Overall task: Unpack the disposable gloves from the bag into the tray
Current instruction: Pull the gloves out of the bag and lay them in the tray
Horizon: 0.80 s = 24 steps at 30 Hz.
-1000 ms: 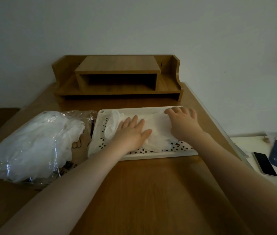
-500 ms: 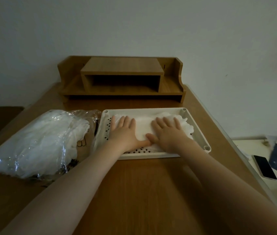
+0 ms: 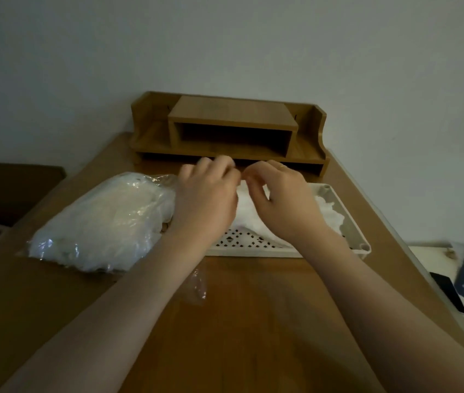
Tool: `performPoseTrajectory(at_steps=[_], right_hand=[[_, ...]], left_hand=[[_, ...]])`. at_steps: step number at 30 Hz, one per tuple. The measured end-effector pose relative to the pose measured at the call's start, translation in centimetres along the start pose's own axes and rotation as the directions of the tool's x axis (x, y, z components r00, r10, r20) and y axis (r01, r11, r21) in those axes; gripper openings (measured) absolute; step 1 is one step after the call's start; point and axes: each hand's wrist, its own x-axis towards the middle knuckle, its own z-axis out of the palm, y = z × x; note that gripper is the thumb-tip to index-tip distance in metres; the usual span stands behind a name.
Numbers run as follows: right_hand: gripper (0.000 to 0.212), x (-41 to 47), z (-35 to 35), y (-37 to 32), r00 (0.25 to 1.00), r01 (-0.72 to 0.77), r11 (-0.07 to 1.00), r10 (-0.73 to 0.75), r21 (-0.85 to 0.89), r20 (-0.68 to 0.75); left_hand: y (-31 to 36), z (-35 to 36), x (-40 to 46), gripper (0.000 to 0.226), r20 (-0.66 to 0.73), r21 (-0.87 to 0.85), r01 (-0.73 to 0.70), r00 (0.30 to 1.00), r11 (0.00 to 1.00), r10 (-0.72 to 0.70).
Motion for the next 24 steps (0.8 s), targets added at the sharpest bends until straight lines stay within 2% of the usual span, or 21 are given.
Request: performPoseTrajectory(at_steps=[2, 4, 6, 8, 11, 13, 14, 16, 17, 19, 24], right_hand=[[0.016, 0.3, 1.0, -2.6, 0.998, 0.058, 0.998, -0.059, 0.039, 0.033], [0.015, 0.4, 2.4, -4.4, 0.986, 0.087, 0.994, -0.095, 0.065, 0.135], [0.016, 0.4, 4.7, -5.8, 0.960, 0.109, 0.990, -0.129, 0.090, 0.250], [0.018, 0.5, 7.0, -6.9, 0.926, 0.088, 0.992, -0.116, 0.094, 0.360], [0.030, 1.1, 9.9, -7.5, 0.841, -0.110, 0.994, 0.086, 0.012, 0.535], [0.023, 1.7, 11.4, -7.3, 0.758, -0.302, 0.953, 0.246, -0.010, 0.604], [0.019, 1.8, 12.2, -7.1, 0.724, -0.424, 0.905, 0.316, 0.033, 0.613], [0.014, 2.0, 13.4, -6.8, 0.663, -0.664, 0.719, 0.440, 0.204, 0.606], [0.014, 2.1, 13.8, -6.9, 0.641, -0.719, 0.648, 0.479, 0.251, 0.601], [0.022, 2.4, 14.2, -7.2, 0.611, -0.756, 0.600, 0.505, 0.261, 0.610], [0.028, 2.8, 14.2, -7.6, 0.621, -0.731, 0.640, 0.478, 0.237, 0.621]], left_hand=[[-2.1, -1.0, -0.8, 0.015, 0.113, 0.115, 0.190, 0.973, 0.975, -0.203], [-4.0, -1.2, -1.3, 0.004, 0.250, 0.156, 0.283, 0.916, 0.946, -0.315], [-6.7, -0.6, -1.4, 0.011, 0.353, 0.140, 0.288, 0.879, 0.947, -0.319], [-9.2, -0.3, -1.5, 0.023, 0.437, 0.049, 0.332, 0.841, 0.942, -0.319], [-11.9, -0.6, -1.7, 0.038, 0.464, -0.125, 0.364, 0.843, 0.923, -0.270], [-12.8, -0.7, -1.7, 0.040, 0.481, -0.161, 0.336, 0.848, 0.928, -0.223], [-13.0, -0.7, -1.7, 0.042, 0.482, -0.176, 0.327, 0.851, 0.929, -0.208], [-13.0, -0.3, -1.7, 0.047, 0.492, -0.212, 0.329, 0.850, 0.920, -0.191], [-13.0, -0.1, -1.7, 0.048, 0.502, -0.220, 0.334, 0.844, 0.916, -0.187], [-12.7, 0.3, -1.8, 0.048, 0.516, -0.236, 0.342, 0.837, 0.910, -0.181], [-12.5, 0.6, -2.0, 0.052, 0.538, -0.213, 0.310, 0.829, 0.927, -0.154]])
